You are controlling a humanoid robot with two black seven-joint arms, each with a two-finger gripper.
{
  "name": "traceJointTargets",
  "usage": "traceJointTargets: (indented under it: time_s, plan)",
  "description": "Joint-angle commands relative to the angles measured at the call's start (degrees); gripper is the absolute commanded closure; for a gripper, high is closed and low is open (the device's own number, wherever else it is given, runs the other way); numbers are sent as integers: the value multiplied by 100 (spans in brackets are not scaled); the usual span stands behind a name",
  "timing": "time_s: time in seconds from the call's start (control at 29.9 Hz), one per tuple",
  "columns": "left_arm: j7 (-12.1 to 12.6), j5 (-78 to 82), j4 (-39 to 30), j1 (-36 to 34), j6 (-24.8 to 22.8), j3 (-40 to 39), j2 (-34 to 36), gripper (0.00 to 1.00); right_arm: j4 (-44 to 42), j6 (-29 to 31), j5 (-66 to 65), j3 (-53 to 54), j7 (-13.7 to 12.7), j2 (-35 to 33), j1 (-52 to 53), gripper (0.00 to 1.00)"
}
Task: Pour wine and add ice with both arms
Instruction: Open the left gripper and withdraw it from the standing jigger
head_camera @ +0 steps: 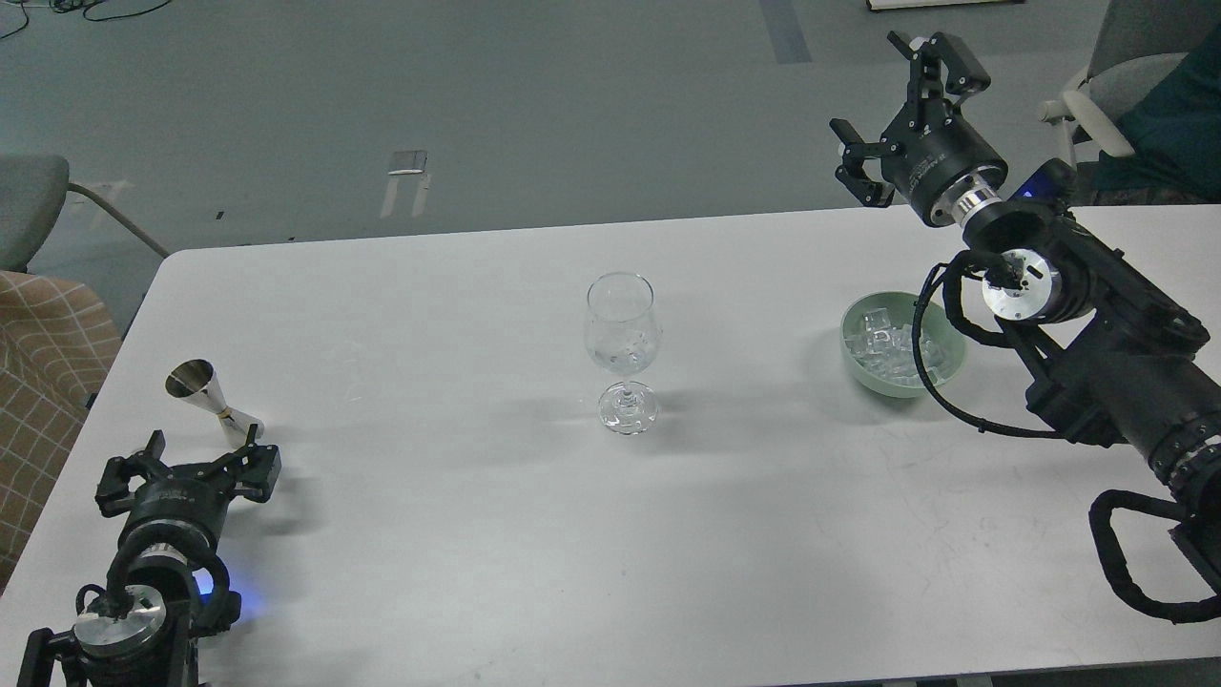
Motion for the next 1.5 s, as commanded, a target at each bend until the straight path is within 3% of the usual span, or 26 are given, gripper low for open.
traceJointTargets:
  time_s: [0.0, 0.23, 0.53, 0.74, 0.9, 1.0, 1.17, 1.24, 1.3, 1.47]
  plan:
    - [2, -119, -108, 114, 0, -72, 0, 2, 0, 0, 0, 0, 2, -4, -7, 0]
    - [11, -514, -205, 211, -132, -423, 360, 2, 0, 0, 0, 0, 2, -22, -34, 0]
    - [107, -550, -187, 238, -816, -1214, 1291, 2, 0, 0, 0, 0, -7, -13, -34, 0]
    - [19, -444, -117, 194, -1608, -1153, 1993, 2, 9, 0, 0, 0, -7, -22, -34, 0]
    - [-68, 56, -3, 45, -1723, -1118, 2653, 2, 9, 0, 0, 0, -7, -48, -25, 0]
    - [-121, 679, 225, -447, -1758, -750, 2935, 2, 26, -35, -9, -9, -16, -118, -25, 0]
    - [-516, 1725, 551, -1282, -1837, 50, 3234, 2, 272, -114, -351, -158, -51, -329, -25, 0]
    - [-954, 2252, 630, -1545, -2073, 488, 3427, 2, 544, -149, -570, -447, -51, -592, -34, 0]
    - [-1201, 2525, 657, -1774, -2110, 883, 3489, 2, 737, -210, -624, -623, -51, -820, -34, 0]
    - [-1334, 2878, 683, -2389, -2101, 1579, 3489, 2, 1422, -307, -781, -922, -51, -1584, -165, 0]
